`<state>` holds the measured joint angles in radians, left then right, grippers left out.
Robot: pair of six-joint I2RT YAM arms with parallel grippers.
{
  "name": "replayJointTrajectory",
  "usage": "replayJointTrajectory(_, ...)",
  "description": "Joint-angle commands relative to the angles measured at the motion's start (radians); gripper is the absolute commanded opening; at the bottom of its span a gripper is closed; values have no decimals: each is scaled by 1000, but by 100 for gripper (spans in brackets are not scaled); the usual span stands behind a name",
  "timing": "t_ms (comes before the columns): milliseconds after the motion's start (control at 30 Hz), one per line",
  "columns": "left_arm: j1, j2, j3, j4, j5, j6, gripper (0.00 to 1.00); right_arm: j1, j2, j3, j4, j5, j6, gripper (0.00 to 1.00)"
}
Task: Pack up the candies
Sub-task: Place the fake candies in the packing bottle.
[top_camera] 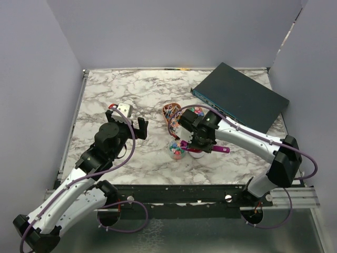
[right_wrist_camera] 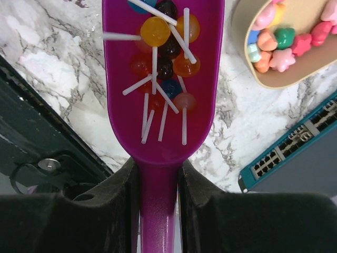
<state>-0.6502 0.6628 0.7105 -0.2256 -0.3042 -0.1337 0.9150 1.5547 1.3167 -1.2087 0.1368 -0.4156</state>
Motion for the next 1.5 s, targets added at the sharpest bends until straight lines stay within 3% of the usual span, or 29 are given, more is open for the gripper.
replayJointTrajectory(0,-4,-14,-7,-13,-36,-12,99,21,39,60,-67,90,0,1)
replayJointTrajectory(833,-4,-50,-4,-23,-57,-27,99,166,165,182,-191,398,26,1)
replayJointTrajectory(1133,-4,-49,-3,-27,-74,-31,99,229,131,167,-170,507,31,1)
replayJointTrajectory(1467,-4,-36,-4,-26,-51,-31,99,231,-15,70,-23,457,43,1)
